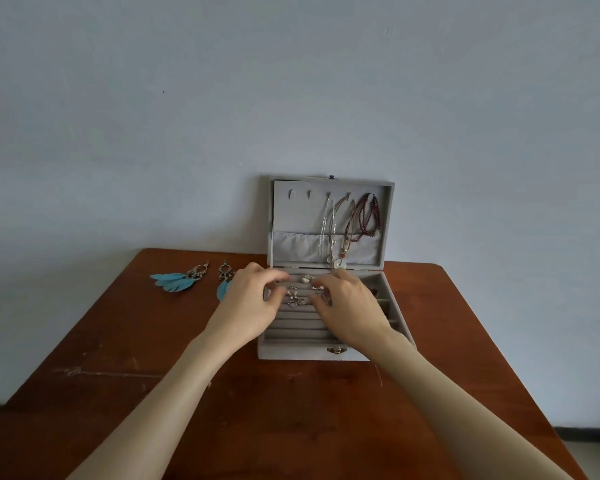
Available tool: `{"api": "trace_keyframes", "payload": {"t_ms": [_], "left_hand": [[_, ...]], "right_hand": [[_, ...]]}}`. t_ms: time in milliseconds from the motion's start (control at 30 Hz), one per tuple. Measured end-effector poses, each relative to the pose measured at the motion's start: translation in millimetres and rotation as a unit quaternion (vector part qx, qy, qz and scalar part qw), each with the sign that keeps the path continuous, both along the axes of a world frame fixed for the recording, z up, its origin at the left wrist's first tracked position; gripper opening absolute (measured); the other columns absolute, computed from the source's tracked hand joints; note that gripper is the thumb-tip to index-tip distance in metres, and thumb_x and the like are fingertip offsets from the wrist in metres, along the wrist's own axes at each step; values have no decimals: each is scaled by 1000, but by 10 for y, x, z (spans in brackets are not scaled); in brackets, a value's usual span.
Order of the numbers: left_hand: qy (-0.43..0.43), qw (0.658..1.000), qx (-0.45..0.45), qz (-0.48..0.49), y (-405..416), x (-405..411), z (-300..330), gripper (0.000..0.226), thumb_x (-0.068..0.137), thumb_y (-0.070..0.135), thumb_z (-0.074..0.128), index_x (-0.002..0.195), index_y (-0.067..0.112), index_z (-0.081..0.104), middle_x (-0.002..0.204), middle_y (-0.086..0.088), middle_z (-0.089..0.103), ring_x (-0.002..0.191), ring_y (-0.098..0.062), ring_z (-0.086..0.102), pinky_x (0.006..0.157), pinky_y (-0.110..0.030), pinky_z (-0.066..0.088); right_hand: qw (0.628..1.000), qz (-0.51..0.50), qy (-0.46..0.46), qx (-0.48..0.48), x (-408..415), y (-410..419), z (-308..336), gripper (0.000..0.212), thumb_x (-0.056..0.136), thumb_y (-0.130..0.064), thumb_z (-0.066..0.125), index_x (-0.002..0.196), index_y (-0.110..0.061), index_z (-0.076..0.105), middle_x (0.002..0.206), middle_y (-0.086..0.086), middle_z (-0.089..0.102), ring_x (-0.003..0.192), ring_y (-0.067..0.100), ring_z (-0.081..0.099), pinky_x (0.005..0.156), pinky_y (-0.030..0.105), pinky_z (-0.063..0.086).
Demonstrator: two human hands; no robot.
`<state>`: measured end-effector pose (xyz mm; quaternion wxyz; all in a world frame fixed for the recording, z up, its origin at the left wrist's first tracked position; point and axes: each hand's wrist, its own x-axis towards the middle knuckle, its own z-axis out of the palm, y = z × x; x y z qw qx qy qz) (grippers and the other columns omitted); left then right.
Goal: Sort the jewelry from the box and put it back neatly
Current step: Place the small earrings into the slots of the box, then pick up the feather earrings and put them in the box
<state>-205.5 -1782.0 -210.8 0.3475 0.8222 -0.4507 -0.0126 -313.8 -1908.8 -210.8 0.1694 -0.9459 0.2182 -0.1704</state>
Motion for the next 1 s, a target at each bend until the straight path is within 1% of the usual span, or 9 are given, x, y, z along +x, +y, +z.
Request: {"api": "trace_keyframes", "payload": {"t_ms": [67,100,233,333,400,533,767,900,1000], "left_hand": [[-1,999,-13,29,172,121,17,27,92,18,53,117,23,61,93,5,50,85,-7,49,71,-14,36],[0,999,-13,47,254,200,16,27,92,18,54,117,22,62,93,5,50,87,-8,51,72,-15,36],[13,992,7,127,523,564,-26,27,92,15,52,117,17,61,105,-2,55,105,-18,53,85,-23,39],[4,985,31,170,628,826,-71,28,92,15,52,118,15,61,116,-8,57,113,-25,51,95,-37,44],[-6,981,50,188,631,959,-99,30,92,16,51,122,14,58,122,-9,56,117,-27,48,97,-41,42],[-20,978,79,194,533,1132,-158,32,93,22,51,124,16,57,127,-7,55,120,-26,46,99,-41,39],[-12,971,121,207,310,1359,-201,35,94,35,48,123,18,58,126,-7,54,121,-27,45,97,-41,34],[18,969,129,210,231,1510,-265,34,90,40,55,113,16,64,118,-6,59,115,-28,50,93,-40,39],[11,969,124,213,167,1566,-295,33,87,40,57,104,13,67,111,-8,63,109,-30,53,88,-41,44]], "right_hand": [[999,29,-14,15,98,137,56,31,93,-27,51,120,-14,59,115,6,57,104,22,56,88,34,47],[999,41,-16,20,168,209,80,30,93,-26,51,119,-13,59,114,6,58,102,22,58,87,34,47],[996,81,-8,40,495,465,140,29,94,-24,50,118,-11,60,110,8,61,99,24,58,88,36,48],[995,87,5,54,766,581,130,29,95,-21,48,119,-8,58,114,10,59,103,24,56,90,34,47],[995,75,31,59,959,613,90,28,95,-20,46,116,-5,58,115,13,58,105,26,55,90,34,46],[994,41,83,62,1335,620,-10,25,95,-20,45,104,0,57,113,18,56,105,32,54,86,36,42],[986,-49,95,127,1831,522,-78,28,93,-21,48,99,4,60,109,22,63,104,37,58,75,33,43],[983,-83,82,139,1995,452,-85,24,92,-21,50,101,-1,60,112,17,63,107,35,58,74,31,42],[984,-106,71,123,2055,439,-110,22,90,-19,52,103,-4,62,111,15,64,107,33,59,71,29,40]]}}
